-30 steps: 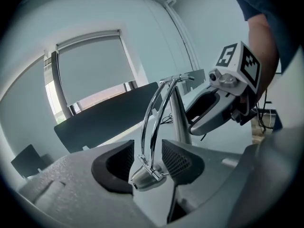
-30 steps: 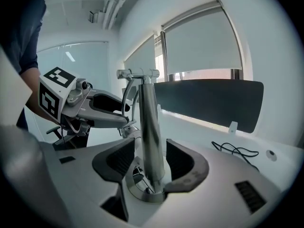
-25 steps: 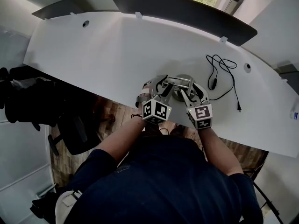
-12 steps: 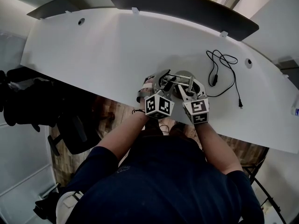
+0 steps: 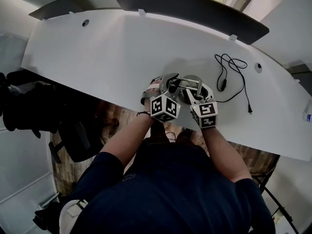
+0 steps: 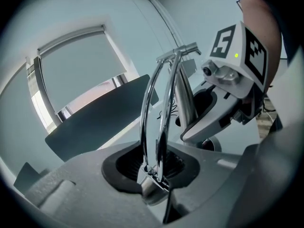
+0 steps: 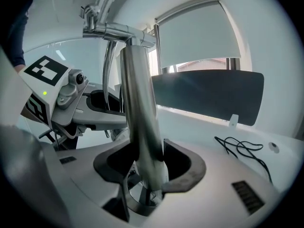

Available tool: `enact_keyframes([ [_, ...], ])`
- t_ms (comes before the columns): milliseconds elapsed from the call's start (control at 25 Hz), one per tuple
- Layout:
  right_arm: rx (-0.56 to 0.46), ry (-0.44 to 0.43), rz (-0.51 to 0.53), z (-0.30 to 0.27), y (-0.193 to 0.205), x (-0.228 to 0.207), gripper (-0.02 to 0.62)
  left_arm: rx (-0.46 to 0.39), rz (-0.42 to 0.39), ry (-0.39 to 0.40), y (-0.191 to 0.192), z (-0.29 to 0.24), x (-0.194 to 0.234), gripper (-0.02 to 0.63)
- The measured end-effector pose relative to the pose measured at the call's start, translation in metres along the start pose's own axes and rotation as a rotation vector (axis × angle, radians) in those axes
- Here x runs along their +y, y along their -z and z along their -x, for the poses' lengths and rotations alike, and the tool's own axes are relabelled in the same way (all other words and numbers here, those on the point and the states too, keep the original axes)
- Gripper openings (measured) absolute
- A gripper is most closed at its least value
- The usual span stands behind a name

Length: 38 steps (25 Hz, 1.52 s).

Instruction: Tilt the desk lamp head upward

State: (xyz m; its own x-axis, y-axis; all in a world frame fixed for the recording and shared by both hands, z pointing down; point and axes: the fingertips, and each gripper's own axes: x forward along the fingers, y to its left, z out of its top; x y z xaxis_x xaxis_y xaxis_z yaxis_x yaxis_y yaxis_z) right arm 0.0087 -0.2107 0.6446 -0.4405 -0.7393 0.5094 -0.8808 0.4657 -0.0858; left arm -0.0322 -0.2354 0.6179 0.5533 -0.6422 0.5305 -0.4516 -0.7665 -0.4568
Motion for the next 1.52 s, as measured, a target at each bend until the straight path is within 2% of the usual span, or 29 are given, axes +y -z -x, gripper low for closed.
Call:
enact_keyframes([
  [320,0.028,-0.003,-0.017,-0.001,0.0,0.001,0.186,0.056,-0.079,0.006,0.001,0.006,0.008,0.084],
  [600,0.043,-0.015,-0.02,-0.001,0.002,0.0,0.186,0.075,-0.159,-0.056,-0.007,0.025,0.03,0.083],
  [960,0.055,-0.032,-0.013,-0.002,0.002,0.004,0.186,0.122,-0.343,-0.129,-0.026,0.054,0.053,0.083],
  [1240,0.054,-0.04,-0.008,-0.001,0.001,0.003,0.186,0.16,-0.518,-0.17,-0.046,0.068,0.063,0.083],
  [1520,0.039,-0.036,0.008,-0.001,-0.002,0.001,0.186,0.227,-0.596,-0.167,-0.054,0.072,0.065,0.083],
])
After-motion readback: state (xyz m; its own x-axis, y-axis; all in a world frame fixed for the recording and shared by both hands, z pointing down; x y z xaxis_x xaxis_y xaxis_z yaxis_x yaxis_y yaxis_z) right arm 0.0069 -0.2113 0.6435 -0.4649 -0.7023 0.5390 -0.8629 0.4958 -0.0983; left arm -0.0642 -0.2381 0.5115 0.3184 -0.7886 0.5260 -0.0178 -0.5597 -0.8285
